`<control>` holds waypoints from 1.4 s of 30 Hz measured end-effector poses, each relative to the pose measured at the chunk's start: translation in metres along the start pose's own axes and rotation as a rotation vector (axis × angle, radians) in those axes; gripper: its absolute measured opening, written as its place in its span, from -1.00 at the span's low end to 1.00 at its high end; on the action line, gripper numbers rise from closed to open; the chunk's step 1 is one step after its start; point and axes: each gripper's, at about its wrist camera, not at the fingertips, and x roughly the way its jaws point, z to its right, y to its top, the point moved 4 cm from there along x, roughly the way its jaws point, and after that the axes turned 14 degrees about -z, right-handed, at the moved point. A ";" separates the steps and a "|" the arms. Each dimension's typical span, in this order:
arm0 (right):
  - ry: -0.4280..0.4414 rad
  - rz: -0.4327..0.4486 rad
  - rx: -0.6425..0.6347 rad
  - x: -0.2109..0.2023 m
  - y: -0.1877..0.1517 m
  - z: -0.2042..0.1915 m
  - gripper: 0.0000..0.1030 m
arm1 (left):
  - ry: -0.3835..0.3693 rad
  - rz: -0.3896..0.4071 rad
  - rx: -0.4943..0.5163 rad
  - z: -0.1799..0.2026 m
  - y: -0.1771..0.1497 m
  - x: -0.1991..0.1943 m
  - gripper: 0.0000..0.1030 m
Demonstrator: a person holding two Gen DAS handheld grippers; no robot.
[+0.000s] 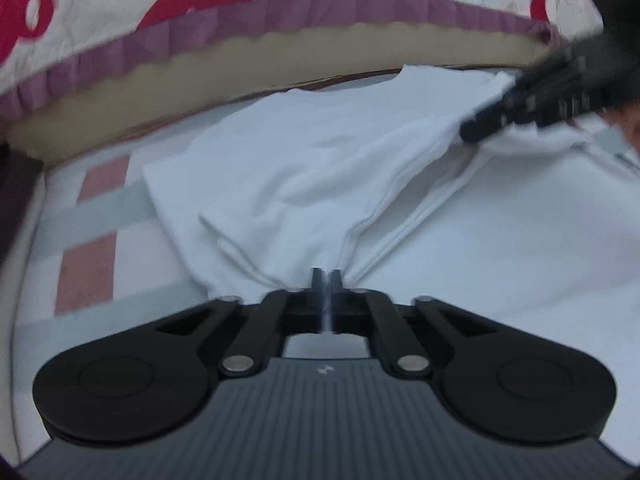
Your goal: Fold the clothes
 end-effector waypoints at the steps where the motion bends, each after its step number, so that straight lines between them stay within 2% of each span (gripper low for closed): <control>1: 0.011 -0.018 -0.011 0.002 -0.004 -0.002 -0.87 | -0.022 -0.005 -0.034 -0.005 -0.001 -0.004 -1.00; 5: 0.054 -0.103 -0.058 0.011 -0.023 -0.013 -0.87 | 0.046 -0.046 -0.155 -0.031 -0.008 -0.009 -0.97; 7: 0.049 -0.123 -0.084 0.012 -0.032 -0.019 -0.85 | 0.003 0.007 -0.197 -0.037 -0.005 -0.011 -0.88; 8: 0.037 -0.126 -0.097 0.012 -0.036 -0.022 -0.82 | -0.019 0.034 -0.218 -0.040 -0.004 -0.012 -0.75; 9: 0.019 -0.125 -0.114 0.012 -0.040 -0.026 -0.77 | -0.041 0.061 -0.239 -0.043 -0.002 -0.013 -0.63; 10: -0.009 -0.113 -0.136 0.009 -0.042 -0.030 -0.77 | -0.062 0.088 -0.259 -0.046 -0.001 -0.014 -0.36; 11: -0.033 -0.094 -0.158 0.005 -0.044 -0.033 -0.74 | -0.061 0.099 -0.260 -0.046 0.002 -0.011 -0.26; 12: -0.061 -0.077 -0.180 0.002 -0.047 -0.035 -0.63 | -0.050 0.100 -0.240 -0.044 0.005 -0.007 -0.25; 13: -0.097 -0.063 -0.198 -0.002 -0.048 -0.037 -0.43 | -0.034 0.097 -0.213 -0.039 0.008 -0.003 -0.20; 14: -0.134 -0.053 -0.215 -0.005 -0.050 -0.037 -0.35 | -0.015 0.093 -0.190 -0.035 0.010 0.001 -0.10; 15: -0.172 -0.050 -0.231 -0.007 -0.051 -0.035 -0.30 | -0.006 0.082 -0.180 -0.032 0.010 0.006 -0.04; 16: -0.210 -0.047 -0.247 -0.009 -0.052 -0.033 -0.30 | 0.003 0.071 -0.171 -0.030 0.011 0.011 0.11; 18: -0.270 -0.061 -0.271 -0.006 -0.056 -0.027 -0.27 | -0.022 0.062 -0.201 -0.028 0.011 0.021 0.24; 19: -0.296 -0.072 -0.281 -0.004 -0.059 -0.023 -0.23 | -0.043 0.072 -0.233 -0.029 0.010 0.025 0.37; 21: -0.348 -0.095 -0.301 0.002 -0.064 -0.015 -0.15 | -0.070 0.111 -0.286 -0.031 0.011 0.028 0.33; 22: -0.366 -0.102 -0.304 0.004 -0.066 -0.011 -0.13 | -0.044 0.105 -0.269 -0.030 0.012 0.027 -0.17; 23: -0.366 -0.094 -0.288 0.004 -0.069 -0.007 -0.10 | -0.019 0.099 -0.254 -0.030 0.013 0.027 -0.88; 24: -0.354 -0.077 -0.263 0.002 -0.070 -0.003 -0.07 | 0.002 0.081 -0.263 -0.034 0.015 0.024 -0.89; 26: -0.309 -0.054 -0.213 0.000 -0.071 0.003 -0.16 | -0.009 0.118 -0.362 -0.048 0.016 0.008 -0.89; 27: -0.286 -0.043 -0.190 -0.002 -0.072 0.006 -0.58 | -0.017 0.151 -0.401 -0.058 0.018 -0.002 -0.89; 28: -0.269 -0.034 -0.170 -0.003 -0.073 0.010 -0.85 | -0.052 0.166 -0.418 -0.065 0.019 -0.008 -0.89; 29: -0.253 -0.027 -0.151 -0.004 -0.074 0.014 -0.85 | -0.099 0.172 -0.447 -0.073 0.019 -0.012 -0.89; 33: -0.208 -0.028 -0.070 -0.008 -0.078 0.029 -0.91 | -0.160 0.092 -0.522 -0.085 0.007 0.005 -0.88; 35: -0.194 -0.030 -0.042 -0.010 -0.080 0.032 -0.91 | -0.113 0.030 -0.533 -0.084 -0.001 0.019 -0.82; 36: -0.189 -0.031 -0.028 -0.011 -0.081 0.033 -0.91 | -0.105 0.041 -0.545 -0.084 -0.002 0.018 -0.79; 37: -0.184 -0.032 -0.006 -0.012 -0.081 0.033 -0.91 | -0.047 0.027 -0.536 -0.081 0.001 0.015 -0.68; 38: -0.173 -0.036 0.026 -0.013 -0.083 0.033 -0.90 | 0.013 0.013 -0.525 -0.079 0.003 0.011 -0.24; 39: -0.152 -0.039 0.060 -0.015 -0.084 0.033 -0.82 | 0.137 0.010 -0.493 -0.075 0.007 0.005 -0.18; 41: -0.079 -0.035 0.141 -0.023 -0.088 0.031 -0.77 | 0.234 0.012 -0.440 -0.068 0.009 -0.005 -0.18; 42: -0.051 -0.022 0.192 -0.032 -0.092 0.031 -0.66 | 0.278 0.013 -0.415 -0.064 0.010 -0.011 -0.18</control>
